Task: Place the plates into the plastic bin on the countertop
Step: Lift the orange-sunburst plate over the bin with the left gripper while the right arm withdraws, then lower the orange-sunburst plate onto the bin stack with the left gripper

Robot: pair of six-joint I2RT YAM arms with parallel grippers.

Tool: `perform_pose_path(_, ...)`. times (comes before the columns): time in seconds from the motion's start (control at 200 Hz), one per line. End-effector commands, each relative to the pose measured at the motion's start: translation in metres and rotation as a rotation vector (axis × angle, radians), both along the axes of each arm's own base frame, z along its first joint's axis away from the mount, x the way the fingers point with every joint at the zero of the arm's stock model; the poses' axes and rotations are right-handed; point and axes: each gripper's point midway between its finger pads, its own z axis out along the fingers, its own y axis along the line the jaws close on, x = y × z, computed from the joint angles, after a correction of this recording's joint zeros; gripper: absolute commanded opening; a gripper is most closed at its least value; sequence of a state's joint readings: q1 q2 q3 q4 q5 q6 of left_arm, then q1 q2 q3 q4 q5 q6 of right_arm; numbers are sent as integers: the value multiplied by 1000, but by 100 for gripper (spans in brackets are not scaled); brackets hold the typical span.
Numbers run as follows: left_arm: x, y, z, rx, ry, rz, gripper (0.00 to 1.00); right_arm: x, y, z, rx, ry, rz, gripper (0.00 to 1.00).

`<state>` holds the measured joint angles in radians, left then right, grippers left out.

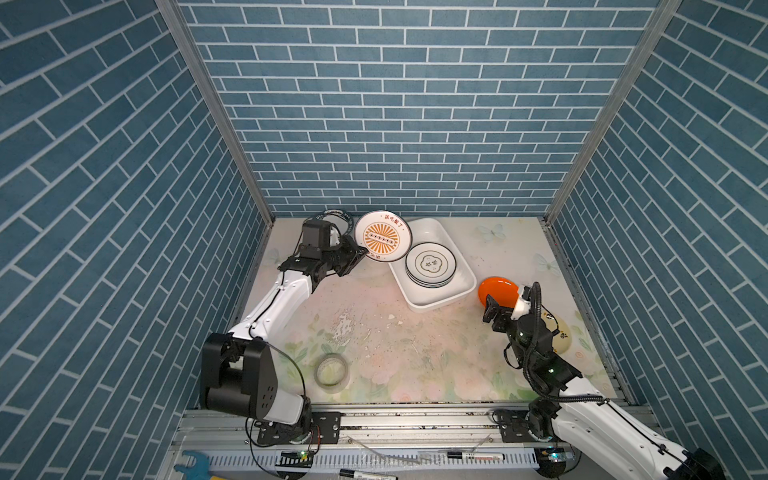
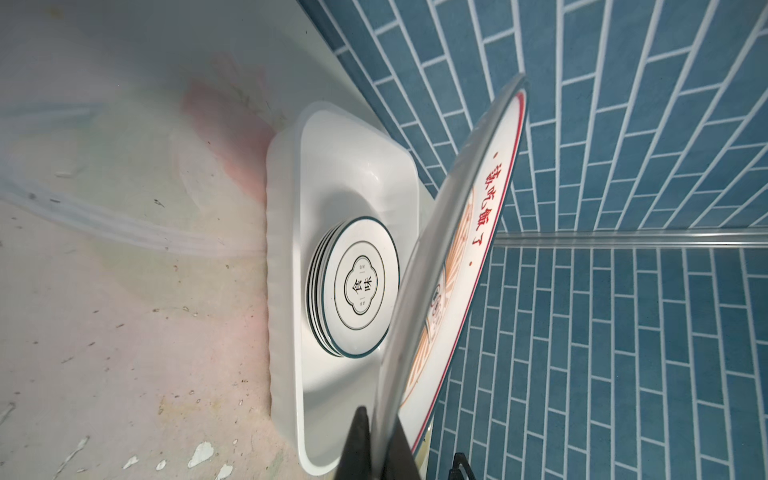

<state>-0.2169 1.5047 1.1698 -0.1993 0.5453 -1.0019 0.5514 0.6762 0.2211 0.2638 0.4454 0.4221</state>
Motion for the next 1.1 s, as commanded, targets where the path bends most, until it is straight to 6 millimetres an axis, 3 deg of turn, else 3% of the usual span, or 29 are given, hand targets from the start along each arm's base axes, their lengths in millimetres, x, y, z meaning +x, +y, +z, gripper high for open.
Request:
perform_pose_path(0.0,12,-22,8,20,-50,-56,6,0,-6,5,-11,-41,-24,99)
perform_pose_path(0.285,31,-91,-23,30,-8,-186,5,0,-12,-1,-24,-29,-59,99)
perform_pose_path(0.49,47,-117,-49,26,19,-200,5,1,-10,-2,-23,-24,-53,98)
perform_pose_path(0.705,48,-131,-80,24,90,-223,6,1,-10,-1,-23,-22,-52,98)
perform_pose_path(0.895,48,-146,-90,27,113,-258,6,2,-9,-4,-28,-14,-51,99)
perform_pose_path(1.095,52,-148,-107,37,149,-255,6,5,-10,-8,-49,16,-62,99)
